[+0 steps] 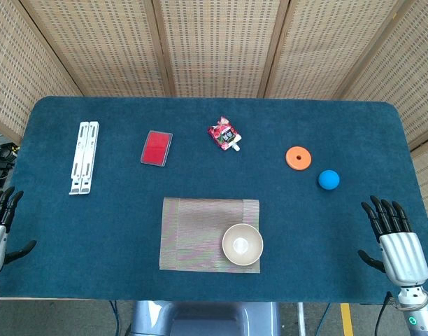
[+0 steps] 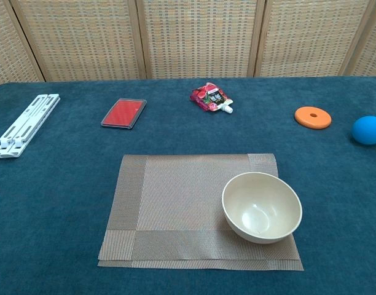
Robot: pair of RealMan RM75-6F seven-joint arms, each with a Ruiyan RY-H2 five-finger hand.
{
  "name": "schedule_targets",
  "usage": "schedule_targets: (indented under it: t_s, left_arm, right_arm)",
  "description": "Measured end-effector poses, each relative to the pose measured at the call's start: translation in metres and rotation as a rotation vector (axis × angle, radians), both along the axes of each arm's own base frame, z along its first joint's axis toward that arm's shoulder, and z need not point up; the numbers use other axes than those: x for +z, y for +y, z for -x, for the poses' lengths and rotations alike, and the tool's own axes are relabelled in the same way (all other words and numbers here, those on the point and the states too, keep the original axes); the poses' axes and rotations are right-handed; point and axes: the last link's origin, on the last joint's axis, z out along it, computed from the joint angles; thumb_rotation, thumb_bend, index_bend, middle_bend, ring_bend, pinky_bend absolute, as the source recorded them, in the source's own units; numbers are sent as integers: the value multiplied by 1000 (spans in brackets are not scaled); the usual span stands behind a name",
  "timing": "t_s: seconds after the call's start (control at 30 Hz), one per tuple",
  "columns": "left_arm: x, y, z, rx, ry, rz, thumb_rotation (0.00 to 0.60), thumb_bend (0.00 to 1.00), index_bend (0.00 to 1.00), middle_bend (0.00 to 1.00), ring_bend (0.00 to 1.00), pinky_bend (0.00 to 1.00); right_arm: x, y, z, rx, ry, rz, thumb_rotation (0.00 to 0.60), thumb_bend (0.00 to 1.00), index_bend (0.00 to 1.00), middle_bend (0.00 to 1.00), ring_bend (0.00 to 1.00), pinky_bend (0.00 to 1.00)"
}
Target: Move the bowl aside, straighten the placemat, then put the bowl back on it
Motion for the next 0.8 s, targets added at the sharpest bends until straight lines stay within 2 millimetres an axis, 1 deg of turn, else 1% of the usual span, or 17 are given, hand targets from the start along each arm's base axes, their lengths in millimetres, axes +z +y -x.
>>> schedule_targets:
  t_s: [0.43,0.5,0.53,0.57,0.7,0.77,0.8]
  left_arm:
    - [2,-1,-1,-5,-4,5,600,41,0,0,0,0]
    - [2,0,0,-1,-5,7,600,41,0,0,0,0]
    - [2,0,1,3,-4,8,600,41,0,0,0,0]
    - [2,0,1,6,-3,9,600,41,0,0,0,0]
    - [2,0,0,7,0,11,600,40,0,0,0,0]
    - [2,-1,-1,4,3,10,600,40,0,0,0,0]
    - [2,-1,-1,4,5,10,600,40,0,0,0,0]
  right_arm:
    - [-1,0,-3,20,-32,-26,600,122,25,0,0,0]
    - [-1,0,-3,23,-33,-29,600,121,49,0,0,0]
    - [-2,0,-3,25,-33,-31,600,121,75,0,0,0]
    - [-2,0,-4,29,-34,-32,600,121,131,0,0,0]
    - [-4,1,-8,64,-46,-46,600,122,394,1,0,0]
    - [-6,2,-10,94,-52,-54,600,121,487,28,0,0]
    - [-8,3,-12,118,-55,-59,600,121,529,57,0,1]
